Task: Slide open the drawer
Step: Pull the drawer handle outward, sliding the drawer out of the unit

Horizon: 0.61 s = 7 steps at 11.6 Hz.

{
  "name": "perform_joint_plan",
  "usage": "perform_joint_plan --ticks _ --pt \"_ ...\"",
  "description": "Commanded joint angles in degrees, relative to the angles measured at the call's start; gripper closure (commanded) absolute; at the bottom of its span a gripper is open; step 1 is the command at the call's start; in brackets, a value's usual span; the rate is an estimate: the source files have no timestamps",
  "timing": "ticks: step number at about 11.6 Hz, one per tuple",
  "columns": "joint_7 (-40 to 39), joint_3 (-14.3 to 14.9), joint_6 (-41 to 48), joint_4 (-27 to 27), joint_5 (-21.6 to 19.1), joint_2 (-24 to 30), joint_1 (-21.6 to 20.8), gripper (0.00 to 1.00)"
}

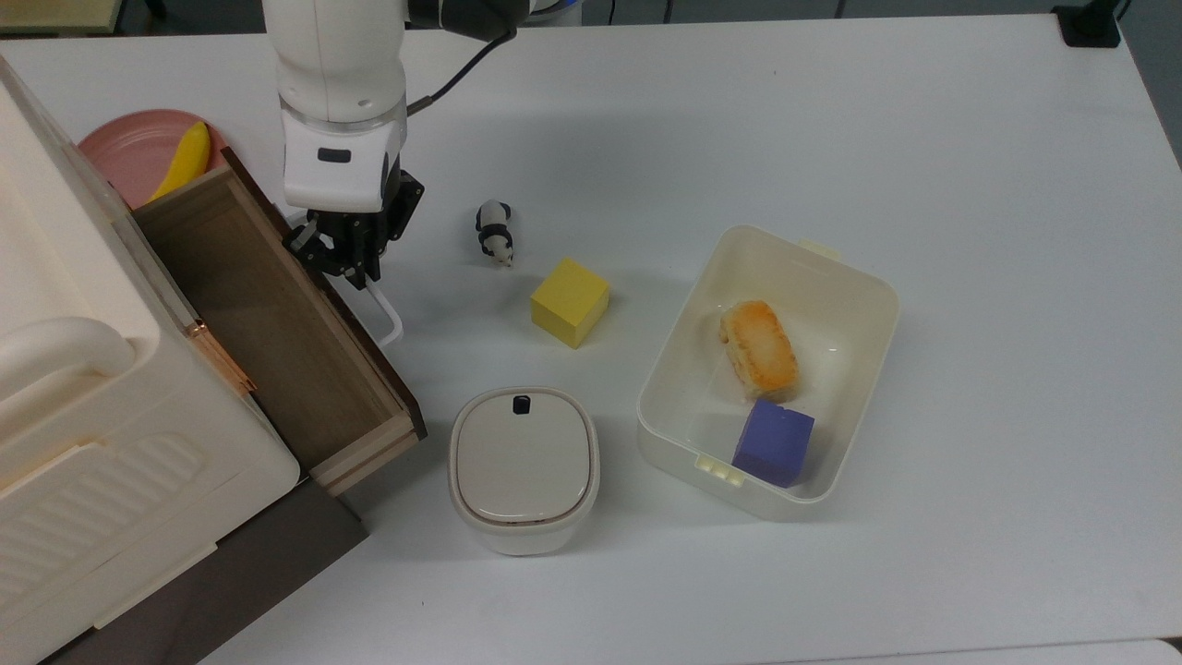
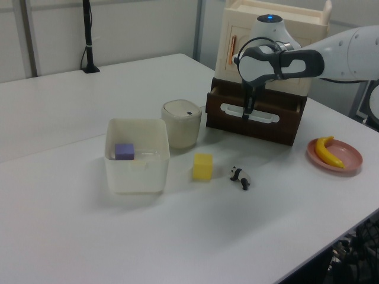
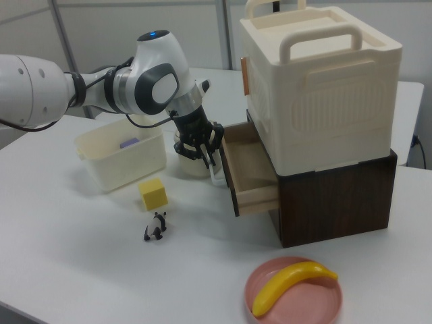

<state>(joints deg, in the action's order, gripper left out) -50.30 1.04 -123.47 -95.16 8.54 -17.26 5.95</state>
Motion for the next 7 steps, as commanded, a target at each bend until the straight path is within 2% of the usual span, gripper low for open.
perform_joint_plan --ticks 1,2,3,4,5,7 --pt "-0.6 -1.7 2.9 -4.5 -0.4 1.9 -2.8 1.00" --pt "-0.6 -1.7 2.9 -4.4 -0.4 1.9 -2.8 0.97" --pt "-0.7 -1.7 2.8 -4.3 -0.4 1.9 -2.5 0.67" --pt "-0.9 -1.7 2.7 -4.2 -0.4 1.9 -2.4 0.42" --pt "-1.1 -1.7 2.8 -4.2 -0.4 2.0 -2.3 0.00" --pt "-0.5 -1.7 3.0 -4.2 -0.5 2.2 -2.4 0.00"
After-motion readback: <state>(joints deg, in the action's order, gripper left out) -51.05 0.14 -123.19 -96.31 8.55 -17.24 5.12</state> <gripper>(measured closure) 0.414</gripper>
